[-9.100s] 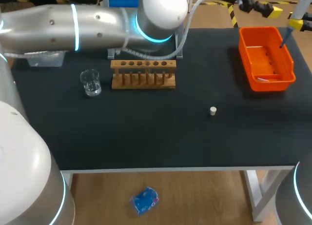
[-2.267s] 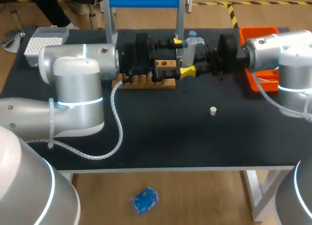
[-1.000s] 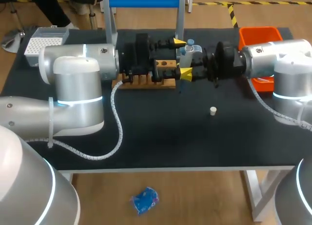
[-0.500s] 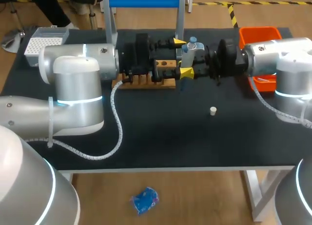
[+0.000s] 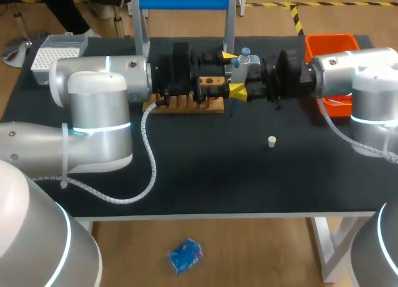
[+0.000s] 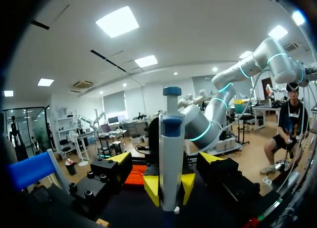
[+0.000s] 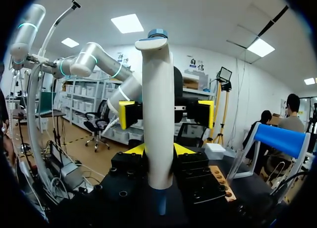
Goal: Invert the test tube, pick up the pipette, mount the tip to pipette, aspirate from beaker and dispense into the tube, eject the tip, return the pipette, and cap with the stopper.
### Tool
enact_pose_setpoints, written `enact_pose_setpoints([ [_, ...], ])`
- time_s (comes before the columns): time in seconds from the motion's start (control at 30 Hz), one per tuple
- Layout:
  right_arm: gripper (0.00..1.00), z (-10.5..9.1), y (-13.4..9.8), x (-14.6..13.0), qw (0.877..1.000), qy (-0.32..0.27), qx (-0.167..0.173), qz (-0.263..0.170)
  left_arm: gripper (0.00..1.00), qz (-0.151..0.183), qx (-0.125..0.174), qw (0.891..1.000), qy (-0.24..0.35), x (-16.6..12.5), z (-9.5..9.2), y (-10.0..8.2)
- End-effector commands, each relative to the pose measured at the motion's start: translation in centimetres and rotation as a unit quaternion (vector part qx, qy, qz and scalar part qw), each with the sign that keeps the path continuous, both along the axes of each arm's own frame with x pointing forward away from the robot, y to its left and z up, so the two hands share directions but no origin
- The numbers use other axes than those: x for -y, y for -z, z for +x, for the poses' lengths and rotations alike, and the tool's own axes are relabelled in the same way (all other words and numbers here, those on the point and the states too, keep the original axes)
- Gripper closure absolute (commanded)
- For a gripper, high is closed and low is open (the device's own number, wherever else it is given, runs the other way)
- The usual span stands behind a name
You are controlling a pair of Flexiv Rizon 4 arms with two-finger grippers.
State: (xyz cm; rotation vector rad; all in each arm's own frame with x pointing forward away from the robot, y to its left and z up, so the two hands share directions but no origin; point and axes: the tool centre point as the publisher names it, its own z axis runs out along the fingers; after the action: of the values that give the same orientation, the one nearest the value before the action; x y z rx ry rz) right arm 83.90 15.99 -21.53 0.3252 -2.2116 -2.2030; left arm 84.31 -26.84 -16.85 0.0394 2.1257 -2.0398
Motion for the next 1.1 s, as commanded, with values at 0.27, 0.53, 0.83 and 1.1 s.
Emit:
enact_pose_setpoints([
  [0.27,1.00,0.14,-0.07,-0.20,1.000,-0.002,0.001,-0.001,1.00,-0.001,0.001,1.000,-0.003,0.21,-0.06,0.07],
  [0.53,1.00,0.33,-0.11,-0.26,1.000,-0.002,0.003,-0.002,1.00,-0.001,0.001,1.000,-0.003,0.21,-0.06,0.07],
  [0.83,1.00,0.43,-0.11,-0.10,1.000,0.000,0.002,-0.002,1.00,-0.001,0.001,1.000,-0.003,0.21,-0.06,0.07],
  [1.1,0.00,0.46,-0.12,0.07,1.000,0.007,0.004,-0.005,1.00,-0.001,0.001,1.000,-0.003,0.21,-0.06,0.07],
])
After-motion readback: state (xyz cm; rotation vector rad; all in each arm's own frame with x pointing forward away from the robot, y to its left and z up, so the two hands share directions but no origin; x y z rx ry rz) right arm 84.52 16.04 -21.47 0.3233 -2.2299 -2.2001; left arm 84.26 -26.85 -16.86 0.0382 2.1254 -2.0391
